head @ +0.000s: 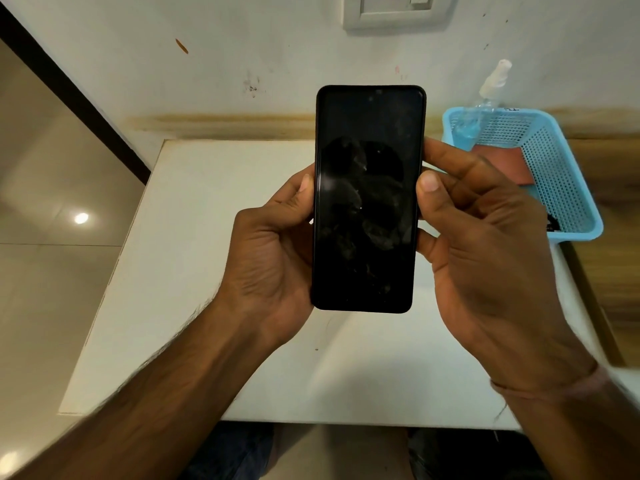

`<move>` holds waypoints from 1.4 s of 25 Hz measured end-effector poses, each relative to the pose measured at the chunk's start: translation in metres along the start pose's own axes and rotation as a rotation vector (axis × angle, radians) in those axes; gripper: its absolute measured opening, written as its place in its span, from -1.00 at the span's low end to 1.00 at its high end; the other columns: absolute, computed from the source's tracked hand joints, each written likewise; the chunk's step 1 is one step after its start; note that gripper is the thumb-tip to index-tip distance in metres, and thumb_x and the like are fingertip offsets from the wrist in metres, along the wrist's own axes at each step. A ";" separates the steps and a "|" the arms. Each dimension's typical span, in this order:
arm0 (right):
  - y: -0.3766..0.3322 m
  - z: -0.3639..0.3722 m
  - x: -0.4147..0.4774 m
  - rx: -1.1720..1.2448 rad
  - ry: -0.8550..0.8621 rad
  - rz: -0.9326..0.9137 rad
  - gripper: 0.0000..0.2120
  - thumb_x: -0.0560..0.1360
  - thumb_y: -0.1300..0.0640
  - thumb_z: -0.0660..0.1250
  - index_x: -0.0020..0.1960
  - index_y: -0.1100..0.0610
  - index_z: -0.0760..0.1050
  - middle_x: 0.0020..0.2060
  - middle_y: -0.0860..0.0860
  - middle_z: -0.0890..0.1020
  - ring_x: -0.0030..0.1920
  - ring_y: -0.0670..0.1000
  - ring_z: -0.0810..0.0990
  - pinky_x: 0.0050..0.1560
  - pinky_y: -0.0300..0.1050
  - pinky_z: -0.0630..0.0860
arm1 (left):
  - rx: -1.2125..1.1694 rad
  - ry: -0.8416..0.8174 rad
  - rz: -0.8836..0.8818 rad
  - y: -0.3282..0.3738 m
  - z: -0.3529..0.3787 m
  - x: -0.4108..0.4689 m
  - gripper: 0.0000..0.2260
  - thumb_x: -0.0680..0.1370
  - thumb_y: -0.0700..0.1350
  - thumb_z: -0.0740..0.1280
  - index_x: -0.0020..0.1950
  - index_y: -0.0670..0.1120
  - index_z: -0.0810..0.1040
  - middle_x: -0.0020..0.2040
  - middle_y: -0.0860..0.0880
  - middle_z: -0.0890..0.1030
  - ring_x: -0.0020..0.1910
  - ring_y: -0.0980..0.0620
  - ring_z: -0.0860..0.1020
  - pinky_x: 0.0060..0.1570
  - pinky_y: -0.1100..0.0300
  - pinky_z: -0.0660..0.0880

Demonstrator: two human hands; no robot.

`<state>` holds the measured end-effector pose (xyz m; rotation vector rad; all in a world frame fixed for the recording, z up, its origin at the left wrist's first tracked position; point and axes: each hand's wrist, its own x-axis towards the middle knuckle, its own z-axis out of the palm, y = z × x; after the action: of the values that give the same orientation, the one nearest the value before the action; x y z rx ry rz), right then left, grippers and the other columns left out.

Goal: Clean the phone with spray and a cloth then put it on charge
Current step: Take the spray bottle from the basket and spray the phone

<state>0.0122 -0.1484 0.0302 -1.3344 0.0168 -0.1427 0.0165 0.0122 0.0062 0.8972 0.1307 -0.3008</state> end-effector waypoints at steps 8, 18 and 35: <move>0.017 -0.002 0.011 -0.129 0.011 0.051 -0.75 0.59 0.20 0.24 0.24 0.04 0.52 0.09 -0.01 0.67 0.08 -0.01 0.66 -0.09 -0.15 0.62 | -0.065 0.081 -0.030 -0.008 0.001 0.010 -0.74 0.62 -0.13 0.18 0.16 -0.09 0.62 0.15 -0.14 0.64 0.08 -0.16 0.62 0.01 -0.04 0.61; 0.039 -0.003 0.020 -0.117 0.066 0.152 -0.76 0.61 0.24 0.22 0.22 0.07 0.53 0.11 0.00 0.65 0.08 0.04 0.66 -0.01 -0.04 0.64 | -0.141 0.206 -0.191 -0.020 -0.005 0.023 -0.63 0.60 -0.01 0.24 0.34 -0.10 0.59 0.36 -0.15 0.58 0.31 -0.26 0.56 0.31 -0.24 0.47; 0.006 -0.046 0.090 -0.549 0.396 -0.067 -0.83 0.48 0.12 0.40 0.06 0.10 0.54 -0.05 0.07 0.66 -0.21 0.02 0.64 -0.23 -0.03 0.61 | -0.141 0.089 -0.285 -0.018 -0.010 0.018 -0.57 0.63 0.20 0.23 0.22 -0.07 0.69 0.21 -0.09 0.69 0.16 -0.14 0.67 0.10 -0.07 0.62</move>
<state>0.0980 -0.2015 0.0196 -1.8353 0.3686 -0.4836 0.0278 0.0054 -0.0178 0.7512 0.3595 -0.5111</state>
